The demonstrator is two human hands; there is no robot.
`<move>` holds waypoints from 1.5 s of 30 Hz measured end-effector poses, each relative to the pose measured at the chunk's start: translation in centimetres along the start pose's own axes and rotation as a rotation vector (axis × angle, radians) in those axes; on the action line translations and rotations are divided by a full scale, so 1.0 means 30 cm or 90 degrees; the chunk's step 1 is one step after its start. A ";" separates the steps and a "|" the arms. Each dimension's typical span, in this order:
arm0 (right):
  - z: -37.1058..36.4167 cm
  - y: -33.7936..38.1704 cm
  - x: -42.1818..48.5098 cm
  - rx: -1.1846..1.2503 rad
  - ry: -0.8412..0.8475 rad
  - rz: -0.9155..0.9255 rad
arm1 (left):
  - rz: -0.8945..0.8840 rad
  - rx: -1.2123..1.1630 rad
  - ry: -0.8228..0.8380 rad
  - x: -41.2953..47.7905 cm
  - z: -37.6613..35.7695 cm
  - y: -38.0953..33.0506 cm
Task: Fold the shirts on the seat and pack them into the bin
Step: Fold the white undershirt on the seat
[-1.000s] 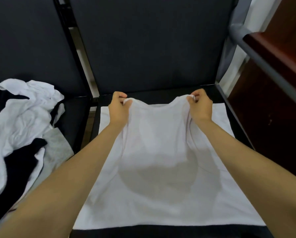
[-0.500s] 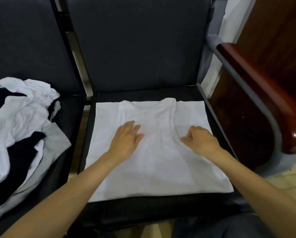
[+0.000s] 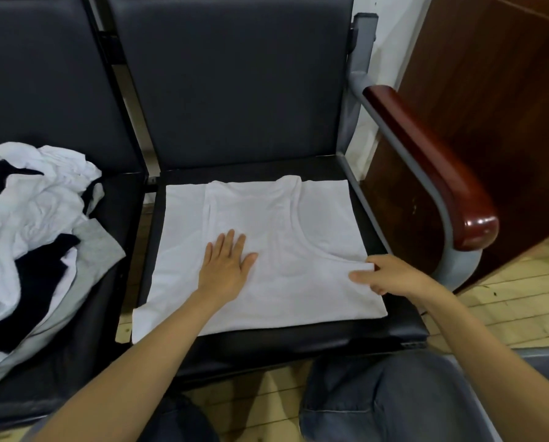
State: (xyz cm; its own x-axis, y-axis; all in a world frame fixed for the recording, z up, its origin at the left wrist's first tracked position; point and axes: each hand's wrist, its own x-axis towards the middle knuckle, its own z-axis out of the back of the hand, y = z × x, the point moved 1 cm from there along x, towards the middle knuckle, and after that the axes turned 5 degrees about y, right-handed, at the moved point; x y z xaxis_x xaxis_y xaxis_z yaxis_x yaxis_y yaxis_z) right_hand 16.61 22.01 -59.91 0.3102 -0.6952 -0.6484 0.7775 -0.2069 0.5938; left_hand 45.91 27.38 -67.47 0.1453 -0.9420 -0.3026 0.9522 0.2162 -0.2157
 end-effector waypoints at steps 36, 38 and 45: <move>-0.065 -0.159 -0.162 -0.087 -0.030 -0.048 | -0.394 -0.077 -0.045 -0.383 -0.075 -0.142; -0.067 -0.123 -0.158 -0.165 -0.042 -0.030 | -0.325 -0.194 -0.052 -0.383 -0.038 -0.139; -0.258 0.104 -0.011 -0.263 -0.213 0.263 | -0.058 -0.056 -0.112 -0.226 -0.001 -0.033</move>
State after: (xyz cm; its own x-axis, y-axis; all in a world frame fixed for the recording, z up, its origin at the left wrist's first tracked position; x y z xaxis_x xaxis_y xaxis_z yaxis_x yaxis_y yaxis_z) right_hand 23.18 26.93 -61.53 0.4929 -0.8501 -0.1855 0.7974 0.3559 0.4874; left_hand 43.96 33.56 -65.23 0.1117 -0.9873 -0.1133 0.9377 0.1424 -0.3168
